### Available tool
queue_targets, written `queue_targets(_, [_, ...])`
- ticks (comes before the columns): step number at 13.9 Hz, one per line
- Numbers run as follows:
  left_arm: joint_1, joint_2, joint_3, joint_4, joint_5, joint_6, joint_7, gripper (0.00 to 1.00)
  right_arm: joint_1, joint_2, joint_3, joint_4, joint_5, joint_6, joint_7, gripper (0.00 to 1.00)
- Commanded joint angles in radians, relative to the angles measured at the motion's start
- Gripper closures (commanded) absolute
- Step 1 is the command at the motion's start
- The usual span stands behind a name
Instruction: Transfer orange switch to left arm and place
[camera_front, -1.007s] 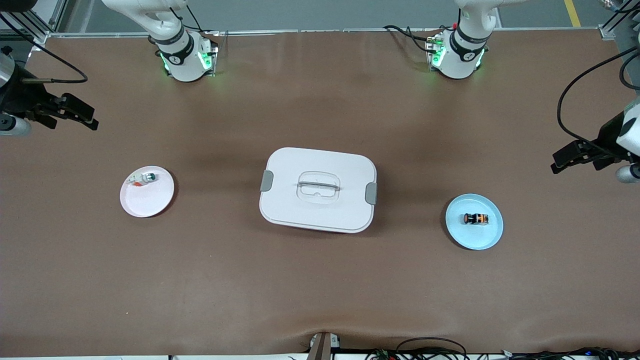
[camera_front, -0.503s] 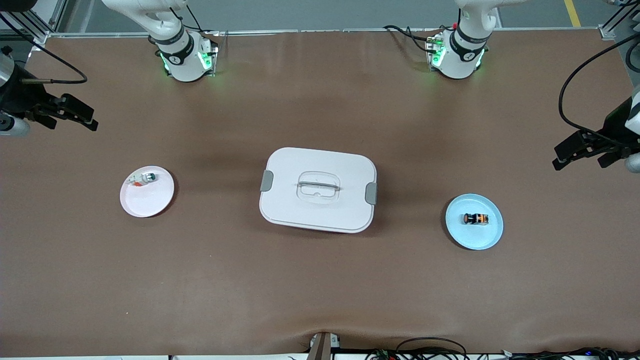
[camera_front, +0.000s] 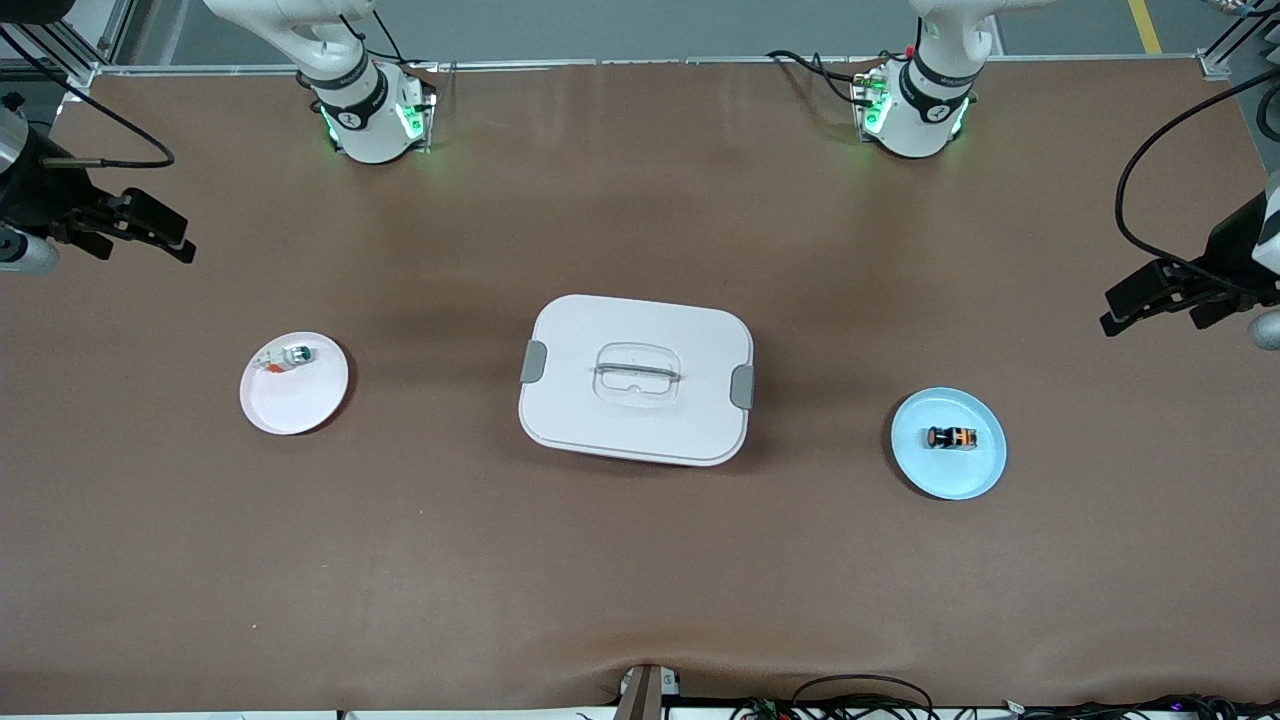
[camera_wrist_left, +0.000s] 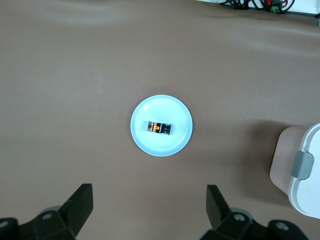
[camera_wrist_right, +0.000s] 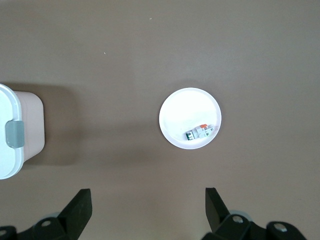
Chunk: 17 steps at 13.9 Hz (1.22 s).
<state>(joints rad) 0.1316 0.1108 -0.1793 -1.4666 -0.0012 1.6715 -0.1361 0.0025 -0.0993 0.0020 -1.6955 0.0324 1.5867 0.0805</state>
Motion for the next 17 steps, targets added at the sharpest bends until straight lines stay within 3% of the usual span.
queue_targets(1, [0.0,0.012,-0.003,0.032,0.001,-0.032,-0.011,0.0,0.007,-0.028,0.0,-0.027,-0.014,0.013,0.019,0.0])
queue_targets(17, [-0.015,0.029,-0.009,0.032,0.027,-0.118,0.049,0.0,0.007,-0.028,0.001,-0.026,-0.014,0.013,0.019,0.0])
